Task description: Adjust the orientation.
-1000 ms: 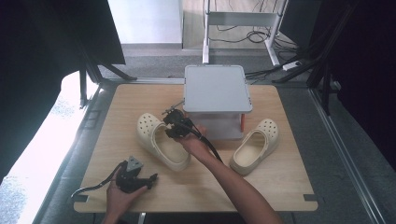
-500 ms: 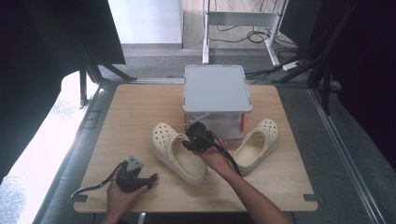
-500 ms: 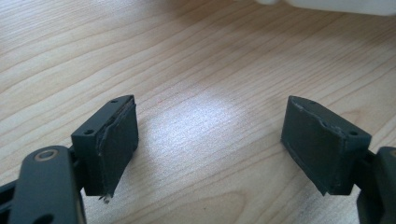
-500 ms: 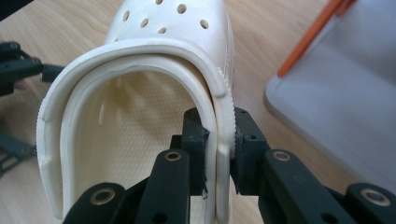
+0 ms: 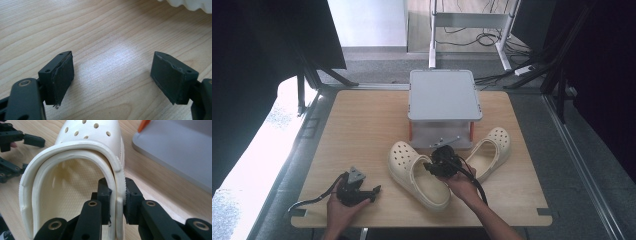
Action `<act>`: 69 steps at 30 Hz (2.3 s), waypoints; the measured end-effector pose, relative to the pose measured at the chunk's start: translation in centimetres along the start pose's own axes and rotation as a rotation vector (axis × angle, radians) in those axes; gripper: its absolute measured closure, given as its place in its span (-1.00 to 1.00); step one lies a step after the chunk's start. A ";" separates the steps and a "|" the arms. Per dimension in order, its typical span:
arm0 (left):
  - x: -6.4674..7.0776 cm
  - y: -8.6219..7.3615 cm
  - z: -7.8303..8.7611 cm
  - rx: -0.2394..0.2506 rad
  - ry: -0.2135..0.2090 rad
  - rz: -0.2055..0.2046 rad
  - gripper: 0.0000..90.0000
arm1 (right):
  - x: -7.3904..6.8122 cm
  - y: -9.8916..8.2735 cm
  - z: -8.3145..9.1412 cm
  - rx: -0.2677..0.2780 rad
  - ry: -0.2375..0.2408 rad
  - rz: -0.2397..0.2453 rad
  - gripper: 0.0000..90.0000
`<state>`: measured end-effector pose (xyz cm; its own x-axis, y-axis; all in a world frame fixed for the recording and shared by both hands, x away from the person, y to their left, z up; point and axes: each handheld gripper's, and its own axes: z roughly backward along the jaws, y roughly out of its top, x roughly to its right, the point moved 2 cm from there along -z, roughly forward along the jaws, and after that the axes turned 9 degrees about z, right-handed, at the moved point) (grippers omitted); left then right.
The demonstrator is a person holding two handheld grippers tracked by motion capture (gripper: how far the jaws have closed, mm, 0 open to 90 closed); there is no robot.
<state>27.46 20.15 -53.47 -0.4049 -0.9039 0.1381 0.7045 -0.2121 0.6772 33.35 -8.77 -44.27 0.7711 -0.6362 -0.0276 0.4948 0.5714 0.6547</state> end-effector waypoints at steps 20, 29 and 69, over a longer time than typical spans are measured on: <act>-0.1 0.2 -0.2 0.004 -0.005 -0.001 -0.57 | 1.2 -4.1 0.2 -0.044 -0.043 -0.067 0.74; -0.1 0.1 -0.2 0.002 -0.005 -0.003 -0.57 | 0.8 -5.1 0.6 -0.031 -0.069 -0.100 0.73; -0.2 0.5 -0.4 0.002 -0.006 -0.004 -0.58 | 6.9 -10.4 8.7 0.028 -0.248 -0.228 0.17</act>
<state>28.14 20.09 -53.51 -0.4111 -0.9008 0.1397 0.7020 -0.2150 0.6790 30.01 -23.61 -44.69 0.5188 -0.8549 0.0067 0.6293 0.3873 0.6738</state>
